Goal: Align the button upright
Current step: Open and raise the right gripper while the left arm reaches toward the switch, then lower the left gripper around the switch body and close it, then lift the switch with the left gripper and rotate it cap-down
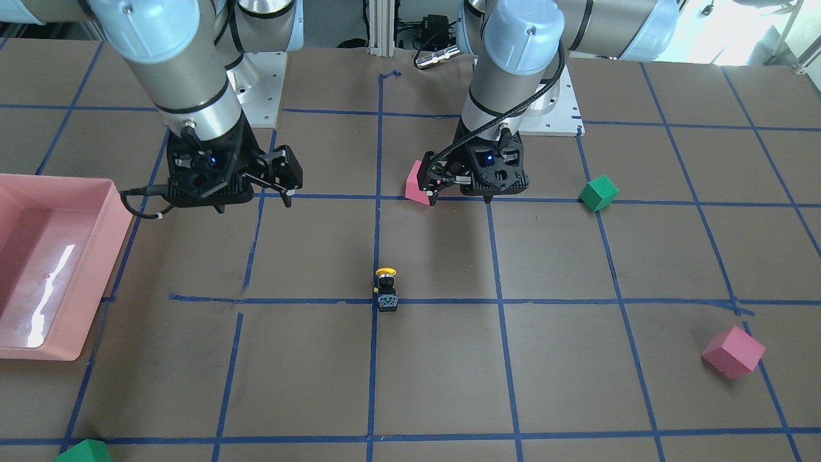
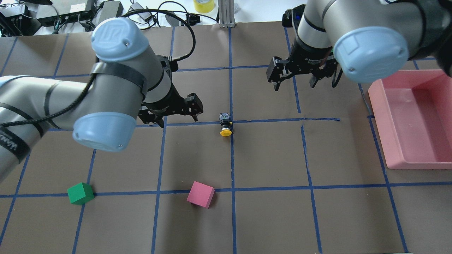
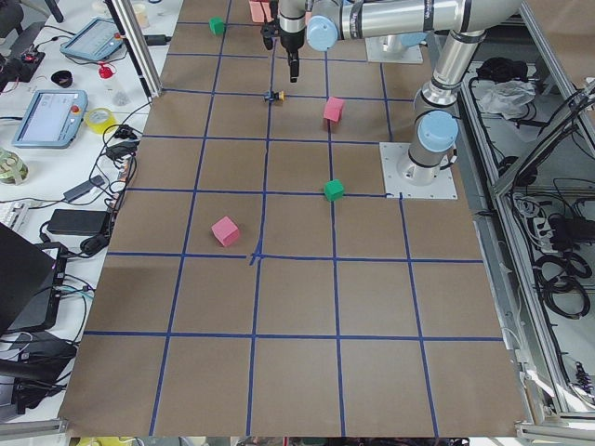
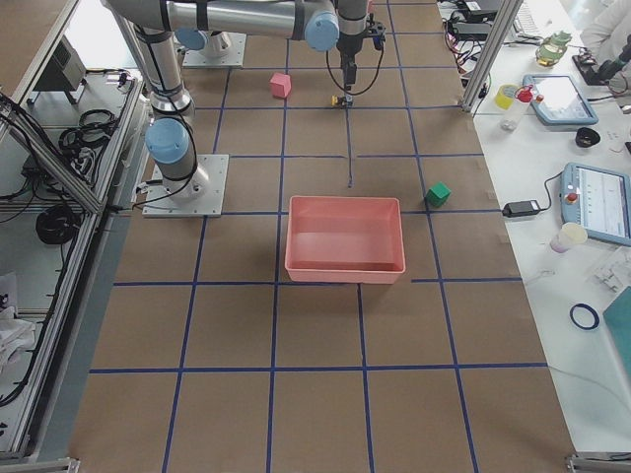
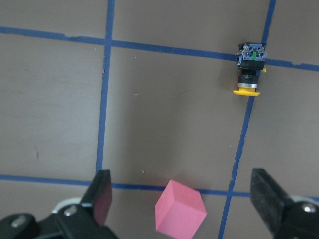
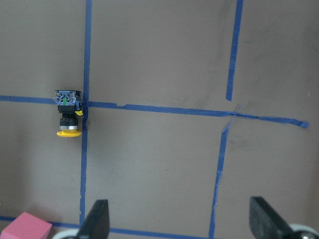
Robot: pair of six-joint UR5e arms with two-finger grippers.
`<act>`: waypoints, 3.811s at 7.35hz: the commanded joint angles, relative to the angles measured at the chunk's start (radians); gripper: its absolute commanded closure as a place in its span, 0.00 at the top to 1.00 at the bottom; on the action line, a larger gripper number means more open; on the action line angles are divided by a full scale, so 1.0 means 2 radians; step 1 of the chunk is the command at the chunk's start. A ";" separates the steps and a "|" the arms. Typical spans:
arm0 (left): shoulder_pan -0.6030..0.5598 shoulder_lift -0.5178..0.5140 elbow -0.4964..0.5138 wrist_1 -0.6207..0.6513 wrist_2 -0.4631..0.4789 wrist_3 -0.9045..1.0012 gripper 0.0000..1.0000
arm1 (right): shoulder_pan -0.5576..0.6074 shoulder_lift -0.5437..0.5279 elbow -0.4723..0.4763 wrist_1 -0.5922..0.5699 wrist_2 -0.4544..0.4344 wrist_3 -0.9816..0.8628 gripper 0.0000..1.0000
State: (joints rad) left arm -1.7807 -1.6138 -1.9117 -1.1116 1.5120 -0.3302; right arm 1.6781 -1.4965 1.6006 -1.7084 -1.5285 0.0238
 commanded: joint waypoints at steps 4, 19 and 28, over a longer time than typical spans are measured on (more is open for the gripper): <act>-0.058 -0.106 -0.104 0.390 0.085 -0.009 1.00 | -0.002 -0.022 -0.040 0.060 -0.017 -0.001 1.00; -0.154 -0.280 -0.115 0.674 0.190 -0.055 0.61 | -0.011 -0.017 -0.029 0.053 -0.014 0.004 1.00; -0.088 -0.213 -0.004 0.427 0.135 -0.110 0.00 | -0.011 -0.017 -0.024 0.054 -0.015 0.003 1.00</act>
State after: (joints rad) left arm -2.0145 -2.0745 -1.9558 -0.1238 1.8594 -0.5399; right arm 1.6557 -1.5310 1.5520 -1.5994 -1.5585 0.0306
